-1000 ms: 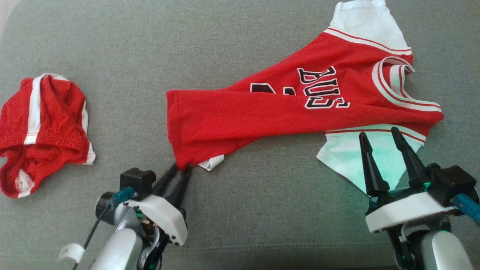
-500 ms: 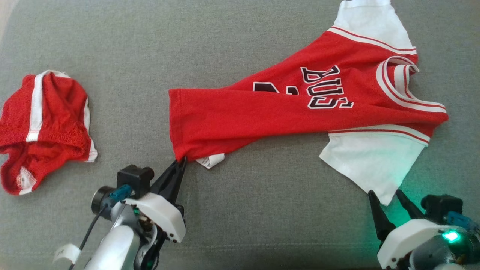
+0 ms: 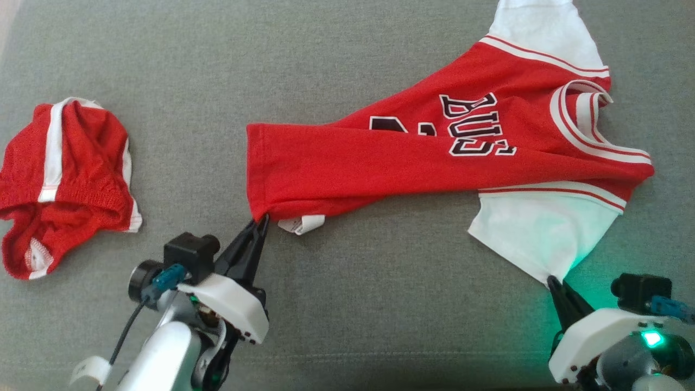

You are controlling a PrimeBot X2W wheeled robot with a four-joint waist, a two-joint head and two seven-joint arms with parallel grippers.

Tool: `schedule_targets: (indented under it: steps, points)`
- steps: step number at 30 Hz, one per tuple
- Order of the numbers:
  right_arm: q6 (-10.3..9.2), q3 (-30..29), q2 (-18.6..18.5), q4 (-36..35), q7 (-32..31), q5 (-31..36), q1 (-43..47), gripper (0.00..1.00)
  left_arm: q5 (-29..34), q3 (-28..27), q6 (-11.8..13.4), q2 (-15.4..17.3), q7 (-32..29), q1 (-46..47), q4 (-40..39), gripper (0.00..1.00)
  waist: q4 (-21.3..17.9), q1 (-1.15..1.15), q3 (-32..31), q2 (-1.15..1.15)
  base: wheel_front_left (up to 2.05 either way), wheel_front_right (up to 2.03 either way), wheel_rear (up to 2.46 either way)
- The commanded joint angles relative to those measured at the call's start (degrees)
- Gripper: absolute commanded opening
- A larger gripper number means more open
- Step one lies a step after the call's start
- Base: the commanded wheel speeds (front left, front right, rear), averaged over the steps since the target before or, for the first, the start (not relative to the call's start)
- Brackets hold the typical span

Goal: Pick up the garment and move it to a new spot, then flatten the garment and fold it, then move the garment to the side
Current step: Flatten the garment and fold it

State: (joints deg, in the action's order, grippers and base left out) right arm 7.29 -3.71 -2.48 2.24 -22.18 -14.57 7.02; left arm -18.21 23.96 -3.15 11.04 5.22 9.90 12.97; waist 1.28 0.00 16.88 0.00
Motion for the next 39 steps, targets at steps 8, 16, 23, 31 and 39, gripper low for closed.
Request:
schedule_targets:
  steps: [8,16,23,31,39]
  points:
    - [0.2,-3.1,-0.4,-10.7,5.8,1.9,-2.6,0.0,0.8,-3.7,2.3,3.1,1.7,1.0,-9.4,0.0,-0.8,0.0,-2.6,0.0,0.0,0.0,0.0]
    - [0.2,-6.7,-1.1,-25.1,7.5,6.5,-10.3,0.0,1.3,-7.9,4.7,6.3,-0.3,4.4,-22.2,0.0,-0.3,0.0,-6.8,0.0,0.0,0.0,0.0]
    - [0.2,-8.7,-5.5,-31.3,6.7,6.9,-19.0,0.0,1.8,-10.6,5.5,8.7,-4.1,10.3,-29.5,0.0,0.0,0.0,-10.4,0.0,0.0,0.0,0.0]
    - [0.2,-11.5,-12.2,-33.5,3.9,4.3,-32.6,0.0,2.2,-12.1,5.2,10.2,-8.6,21.5,-35.0,0.0,0.5,0.0,-14.1,0.0,0.0,0.0,0.0]
    - [0.2,-10.6,-14.4,-30.0,1.5,1.1,-40.1,0.0,0.2,-12.0,4.7,9.3,-10.7,27.4,-32.9,0.0,0.4,0.0,-13.5,0.0,0.0,0.0,0.0]
